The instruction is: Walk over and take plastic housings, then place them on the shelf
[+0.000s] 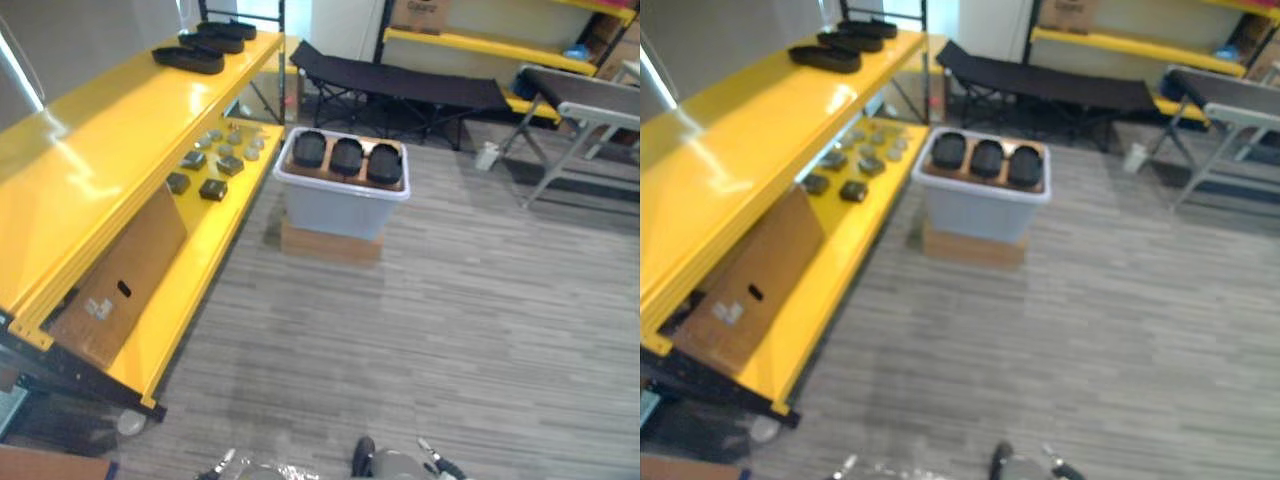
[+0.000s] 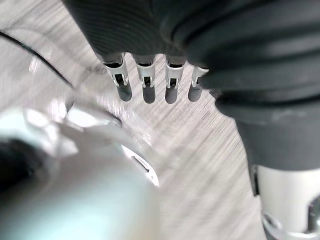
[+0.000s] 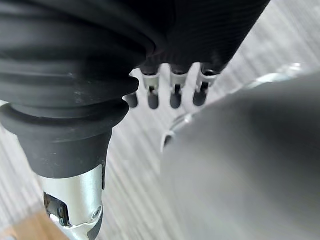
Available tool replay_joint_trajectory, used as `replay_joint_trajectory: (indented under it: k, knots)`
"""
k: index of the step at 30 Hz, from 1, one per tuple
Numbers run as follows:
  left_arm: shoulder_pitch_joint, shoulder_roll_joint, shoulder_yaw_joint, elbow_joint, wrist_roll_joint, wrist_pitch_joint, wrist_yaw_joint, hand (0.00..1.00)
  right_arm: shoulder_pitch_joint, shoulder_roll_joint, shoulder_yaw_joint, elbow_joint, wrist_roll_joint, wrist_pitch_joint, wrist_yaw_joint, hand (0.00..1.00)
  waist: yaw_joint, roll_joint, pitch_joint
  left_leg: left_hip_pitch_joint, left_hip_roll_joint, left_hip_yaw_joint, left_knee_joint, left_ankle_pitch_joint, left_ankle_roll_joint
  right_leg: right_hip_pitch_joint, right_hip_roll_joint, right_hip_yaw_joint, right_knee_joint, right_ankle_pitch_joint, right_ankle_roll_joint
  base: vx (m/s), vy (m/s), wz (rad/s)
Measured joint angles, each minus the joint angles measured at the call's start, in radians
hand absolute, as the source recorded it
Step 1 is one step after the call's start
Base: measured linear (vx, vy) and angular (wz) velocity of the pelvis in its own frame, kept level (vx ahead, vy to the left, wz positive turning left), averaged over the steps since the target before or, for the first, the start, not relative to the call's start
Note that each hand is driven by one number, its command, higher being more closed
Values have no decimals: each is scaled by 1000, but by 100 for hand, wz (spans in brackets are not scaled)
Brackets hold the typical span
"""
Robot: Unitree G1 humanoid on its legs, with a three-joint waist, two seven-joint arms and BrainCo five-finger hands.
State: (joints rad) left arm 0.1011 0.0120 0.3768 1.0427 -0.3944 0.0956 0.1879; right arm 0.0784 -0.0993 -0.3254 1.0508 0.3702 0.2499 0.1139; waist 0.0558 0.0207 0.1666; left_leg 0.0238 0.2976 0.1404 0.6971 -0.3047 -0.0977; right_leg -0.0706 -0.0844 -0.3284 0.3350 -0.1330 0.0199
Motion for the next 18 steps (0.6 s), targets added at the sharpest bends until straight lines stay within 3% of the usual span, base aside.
replay_joint_trajectory:
  k: [1,2,4,5,6,7,8,10,11,12,13,14,15,16,17,18]
  knots:
    - [3,-18,17,-7,-26,1,-1,0,-10,-2,5,4,-1,-1,-3,0,2,8,3,-51,12,8,116,-6,-11,65,2,-10,-33,-3,-3,473,-81,35]
    - [10,-21,21,-7,-35,6,-2,0,-17,-7,6,30,-31,-2,-20,0,15,9,1,-81,-7,11,132,-17,-19,129,-4,-21,-72,4,4,389,-22,26]
    - [12,-21,22,-11,-33,9,-7,0,-29,-8,13,47,-75,-9,-34,0,41,7,2,-122,-55,10,62,-25,-11,181,-14,-18,-117,5,6,321,45,-3]
    - [15,-21,38,-15,-27,8,-11,0,-43,-5,12,59,-89,-18,-45,0,54,-1,5,-165,-108,10,-51,-24,-9,201,-36,-11,-139,-1,16,315,154,-24]
    - [28,-21,55,-21,-13,8,-16,0,-60,4,12,57,-88,-49,-49,0,60,-13,14,-202,-162,10,-191,12,12,212,-69,0,-139,-27,51,365,233,-28]
    - [41,-22,72,-26,14,7,-18,0,-68,10,14,55,-87,-79,-49,0,68,-20,22,-216,-189,10,-246,110,42,230,-93,15,-135,-49,82,308,229,-35]
    - [66,-25,77,-28,32,8,-22,0,-68,18,27,51,-86,-102,-51,0,81,-17,19,-189,-209,30,-276,150,58,250,-105,38,-136,-63,106,438,219,-27]
    - [92,-19,81,-35,82,5,-45,0,-75,37,98,21,-61,-122,-50,0,89,-30,18,-159,-213,52,-254,124,48,279,-81,74,-136,-52,64,430,118,-14]
    - [97,-18,82,-39,101,3,-54,0,-98,46,111,16,-51,-126,-51,0,106,-34,26,-177,-192,81,-164,107,26,306,-69,82,-168,-11,7,310,124,-21]
    - [90,-17,94,-38,108,-5,-65,0,-143,46,113,9,-38,-127,-57,0,111,-42,42,-220,-209,80,-100,81,26,330,-86,113,-179,5,27,281,143,-21]
    - [91,-19,93,-38,110,-7,-73,0,-148,41,112,5,-38,-127,-62,0,108,-41,37,-210,-224,58,-173,88,39,336,-92,118,-175,3,31,237,215,-24]
    - [94,-24,76,-30,129,-19,-85,0,-151,34,112,-2,-36,-125,-82,0,114,-40,22,-166,-246,74,-241,80,113,328,-106,141,-120,-22,52,194,155,-19]
    - [93,-18,66,-30,136,-30,-85,0,-154,36,116,-4,-33,-122,-86,0,111,-46,21,-146,-256,84,-250,68,116,310,-124,151,-62,-26,56,254,206,-32]
    - [88,-1,39,-29,165,-42,-82,0,-155,42,116,-5,-31,-118,-90,0,103,-51,23,-96,-268,97,-276,58,131,249,-154,167,104,-20,73,296,165,-19]
    - [68,26,5,-26,170,-55,-77,0,-156,48,114,20,-36,-111,-90,0,90,-62,38,-32,-282,99,-309,53,143,188,-182,166,289,-39,107,351,150,-3]
    - [32,53,-46,-23,167,-79,-69,0,-142,51,114,60,-71,-91,-84,0,79,-63,45,32,-282,93,-342,50,141,150,-179,143,381,-87,99,296,70,19]
